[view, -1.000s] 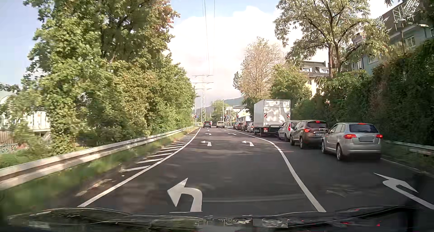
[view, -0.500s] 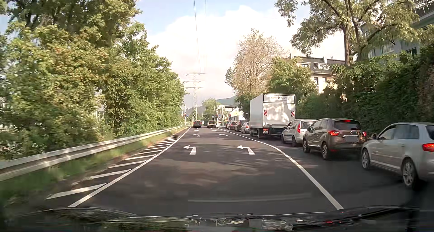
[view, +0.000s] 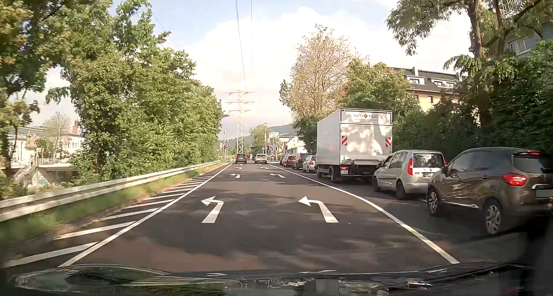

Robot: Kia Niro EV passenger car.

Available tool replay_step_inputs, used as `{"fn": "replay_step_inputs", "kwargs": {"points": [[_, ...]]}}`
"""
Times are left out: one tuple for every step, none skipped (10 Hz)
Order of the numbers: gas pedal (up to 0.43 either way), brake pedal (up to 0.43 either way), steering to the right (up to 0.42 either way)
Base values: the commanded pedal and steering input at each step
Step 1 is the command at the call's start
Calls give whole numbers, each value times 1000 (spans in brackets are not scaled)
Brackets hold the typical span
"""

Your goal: Follow the waypoints while adhering to traffic rules and regulations

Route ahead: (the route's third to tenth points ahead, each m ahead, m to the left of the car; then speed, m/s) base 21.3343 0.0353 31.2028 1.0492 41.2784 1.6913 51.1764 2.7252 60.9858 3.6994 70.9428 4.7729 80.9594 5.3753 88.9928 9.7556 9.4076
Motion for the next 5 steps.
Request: {"fn": "replay_step_inputs", "kwargs": {"points": [[28, 0, 6], [28, 0, 4], [28, 0, 3], [28, 0, 3], [28, 0, 2]]}}
